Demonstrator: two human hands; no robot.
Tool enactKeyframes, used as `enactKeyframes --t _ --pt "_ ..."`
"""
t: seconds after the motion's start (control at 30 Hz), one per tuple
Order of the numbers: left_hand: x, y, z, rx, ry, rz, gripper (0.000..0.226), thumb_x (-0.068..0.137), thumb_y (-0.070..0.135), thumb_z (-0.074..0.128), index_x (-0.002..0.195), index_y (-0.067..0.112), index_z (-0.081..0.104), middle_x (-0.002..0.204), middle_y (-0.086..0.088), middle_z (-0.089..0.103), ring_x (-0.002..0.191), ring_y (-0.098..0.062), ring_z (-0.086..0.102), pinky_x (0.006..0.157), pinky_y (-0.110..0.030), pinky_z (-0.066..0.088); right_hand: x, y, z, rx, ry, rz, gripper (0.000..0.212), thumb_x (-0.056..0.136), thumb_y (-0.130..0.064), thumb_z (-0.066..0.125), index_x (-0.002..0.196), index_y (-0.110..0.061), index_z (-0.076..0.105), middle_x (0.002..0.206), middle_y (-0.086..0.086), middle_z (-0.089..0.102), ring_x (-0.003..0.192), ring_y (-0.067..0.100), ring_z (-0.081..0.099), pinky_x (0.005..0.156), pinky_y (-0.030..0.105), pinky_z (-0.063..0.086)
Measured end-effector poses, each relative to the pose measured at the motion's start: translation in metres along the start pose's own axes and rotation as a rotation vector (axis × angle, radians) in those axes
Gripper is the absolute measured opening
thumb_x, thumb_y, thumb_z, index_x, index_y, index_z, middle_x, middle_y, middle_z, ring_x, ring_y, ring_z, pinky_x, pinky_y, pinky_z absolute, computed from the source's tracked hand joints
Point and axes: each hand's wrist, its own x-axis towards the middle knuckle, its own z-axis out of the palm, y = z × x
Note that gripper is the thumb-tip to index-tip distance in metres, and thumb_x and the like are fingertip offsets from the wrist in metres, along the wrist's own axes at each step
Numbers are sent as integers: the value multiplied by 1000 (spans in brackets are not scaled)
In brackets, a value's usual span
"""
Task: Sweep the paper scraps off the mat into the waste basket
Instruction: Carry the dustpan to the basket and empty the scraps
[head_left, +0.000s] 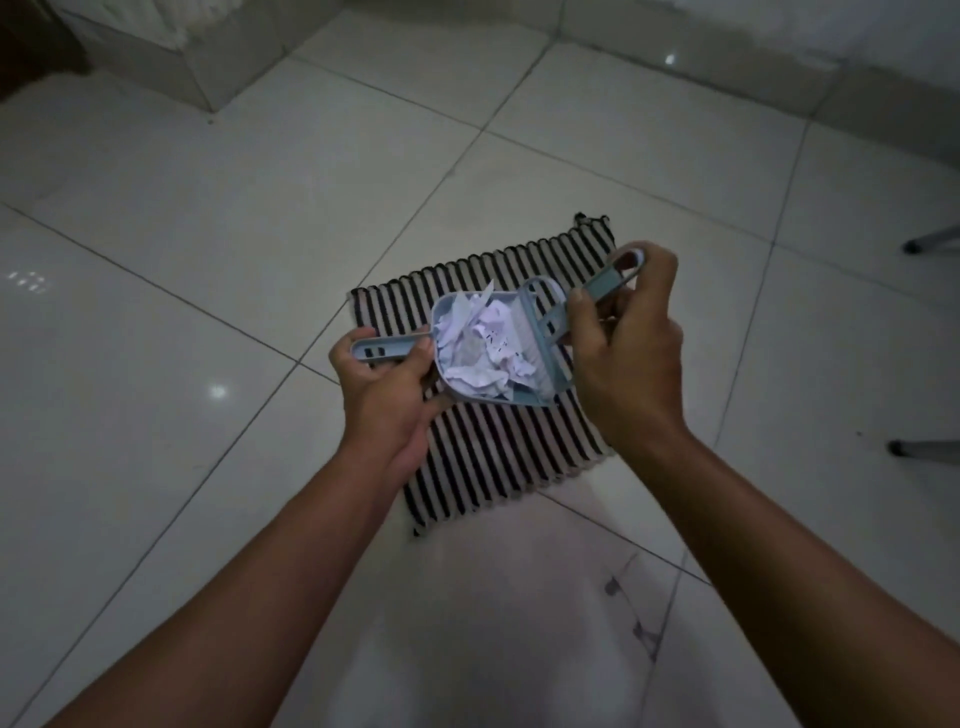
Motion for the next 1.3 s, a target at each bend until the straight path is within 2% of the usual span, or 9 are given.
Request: enactKeyframes --t 0.13,0.37,0.57,0.63,0.83,0.9,0.97,1.07,1.3 --pt "-48 47 29 25 -17 -17 49 95 -3 60 121 27 32 110 -9 66 80 -16 71 61 -40 62 3 -50 -54 30 -3 16 30 100 -22 55 123 -20 36 81 -4 64 60 3 63 47 14 46" --pt "-148 166 95 -8 -21 -37 46 94 -4 60 116 26 34 107 -7 65 78 -16 69 56 -35 60 27 -186 -154 77 51 47 25 99 -20 58 113 -26 38 69 -6 59 55 1 59 44 12 41" --pt "-237 266 164 -25 -75 -73 46 93 -4 61 117 27 36 111 -10 66 84 -20 70 60 -41 62 49 -305 -259 31 102 32 26 98 -20 59 110 -29 38 66 -6 58 58 8 61 44 19 46" --pt "-270 294 184 -25 -83 -79 45 94 -5 60 116 27 37 113 -12 66 85 -21 70 62 -42 62 51 -340 -294 11 127 19 27 98 -19 60 109 -28 37 66 -5 58 58 7 61 43 15 43" --pt "-372 360 235 11 -155 -128 43 94 -6 58 116 24 38 107 -10 65 87 -25 67 54 -37 61 42 -419 -396 -59 117 27 23 98 -21 59 109 -26 39 64 -1 57 55 12 59 43 27 47" --pt "-402 377 247 36 -177 -133 43 94 -7 58 118 23 38 102 -8 65 85 -24 67 54 -37 61 30 -441 -426 -70 167 55 23 97 -20 60 110 -22 41 61 -2 55 53 12 57 43 22 44" --pt "-429 391 256 52 -223 -143 40 95 -7 56 115 23 39 100 -7 67 85 -23 66 52 -35 61 16 -463 -456 -70 242 93 24 97 -18 61 110 -23 41 61 0 57 54 11 58 46 19 43" --pt "-454 408 263 90 -337 -193 37 95 -7 56 109 25 42 103 -8 69 85 -22 69 54 -34 61 -7 -490 -489 -77 320 170 27 96 -22 61 111 -28 40 65 3 61 57 13 63 53 30 50" --pt "-478 430 274 301 -633 -336 45 95 -6 57 123 23 38 110 -19 64 89 -29 68 65 -47 63 -75 -531 -515 -99 598 348 28 97 -21 61 118 -24 44 67 -12 57 59 -3 58 53 10 41"
